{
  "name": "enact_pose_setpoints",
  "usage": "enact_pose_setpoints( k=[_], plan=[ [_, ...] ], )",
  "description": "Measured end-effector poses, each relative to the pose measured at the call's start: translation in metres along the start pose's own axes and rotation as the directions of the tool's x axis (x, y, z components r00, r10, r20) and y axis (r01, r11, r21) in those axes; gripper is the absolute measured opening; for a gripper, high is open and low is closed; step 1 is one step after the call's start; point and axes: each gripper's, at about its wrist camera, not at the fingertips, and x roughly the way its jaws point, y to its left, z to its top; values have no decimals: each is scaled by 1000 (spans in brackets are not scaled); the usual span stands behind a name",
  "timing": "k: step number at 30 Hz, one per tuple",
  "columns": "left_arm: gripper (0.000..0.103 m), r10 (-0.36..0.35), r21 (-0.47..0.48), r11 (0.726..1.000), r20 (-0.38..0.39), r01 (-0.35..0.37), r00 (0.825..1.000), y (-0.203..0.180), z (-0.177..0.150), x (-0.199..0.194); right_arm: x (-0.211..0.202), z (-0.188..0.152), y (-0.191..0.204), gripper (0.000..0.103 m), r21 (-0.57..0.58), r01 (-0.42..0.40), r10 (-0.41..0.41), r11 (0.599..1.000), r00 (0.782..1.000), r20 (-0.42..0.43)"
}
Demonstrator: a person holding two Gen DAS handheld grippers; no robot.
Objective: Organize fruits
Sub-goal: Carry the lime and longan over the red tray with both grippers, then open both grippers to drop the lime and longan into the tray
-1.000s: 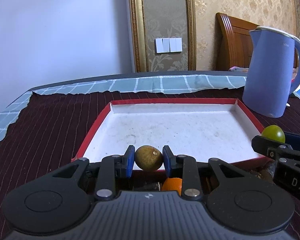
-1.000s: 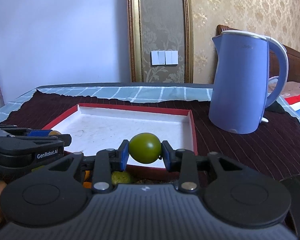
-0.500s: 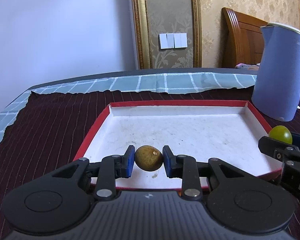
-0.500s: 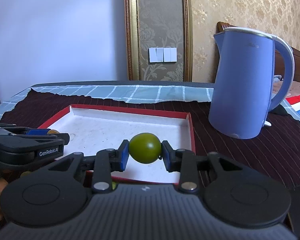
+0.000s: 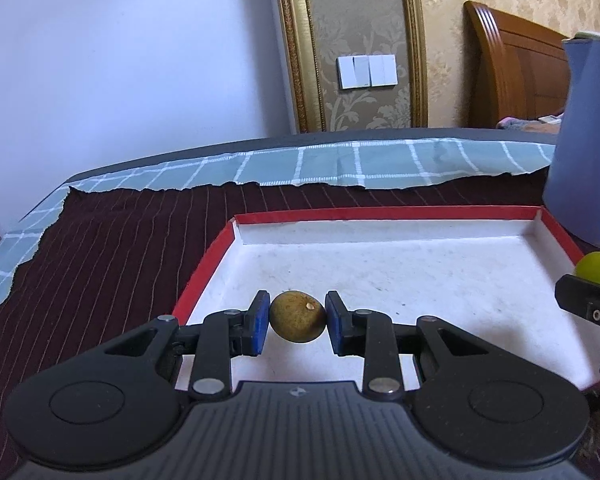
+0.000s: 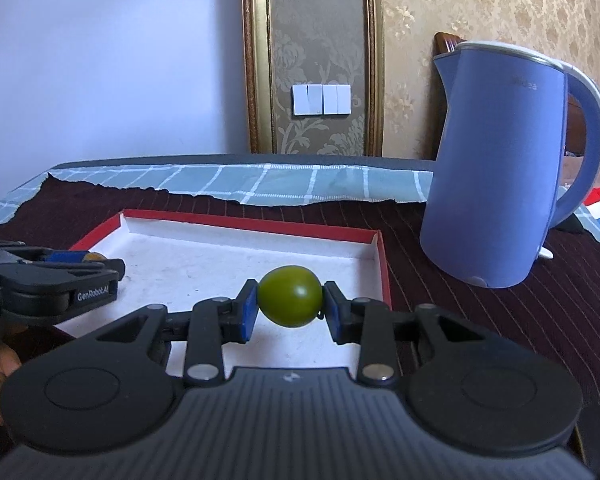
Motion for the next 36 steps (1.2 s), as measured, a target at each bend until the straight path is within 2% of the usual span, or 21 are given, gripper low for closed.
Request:
enact_pose_setpoints(
  k=[16,24,26,27,32,33,34,36],
  plan=[
    [29,16,12,1000,-40,-15,999,-6,14,32,46,20,-3,33,16,4,-2,1000,997,-72],
    [29,28,17,999,-51,-27,998,-8,22,45,68,25,-6,33,30,34,-30,999,994,-106],
    [29,31,20,999,-50,-30,998,-9,23,49,72,26,-6,44,33,42,-38,999,993,-110],
    [29,32,22,999,-55,-31,998,-9,23,50,73,26,-6,57,32,44,-40,998,993,-114],
    [29,17,8,1000,-80,-16,997,-7,21,54,70,25,-5,59,35,51,-47,998,994,-102],
    [29,24,12,1000,-83,-23,996,-7,20,54,68,25,-6,64,42,48,-44,998,994,-100],
    [29,25,11,1000,-84,-24,996,-7,20,54,65,24,-6,75,46,48,-44,998,995,-94],
    [29,18,5,1000,-87,-18,996,-6,20,52,57,23,-6,88,46,61,-57,997,996,-75]
  ],
)
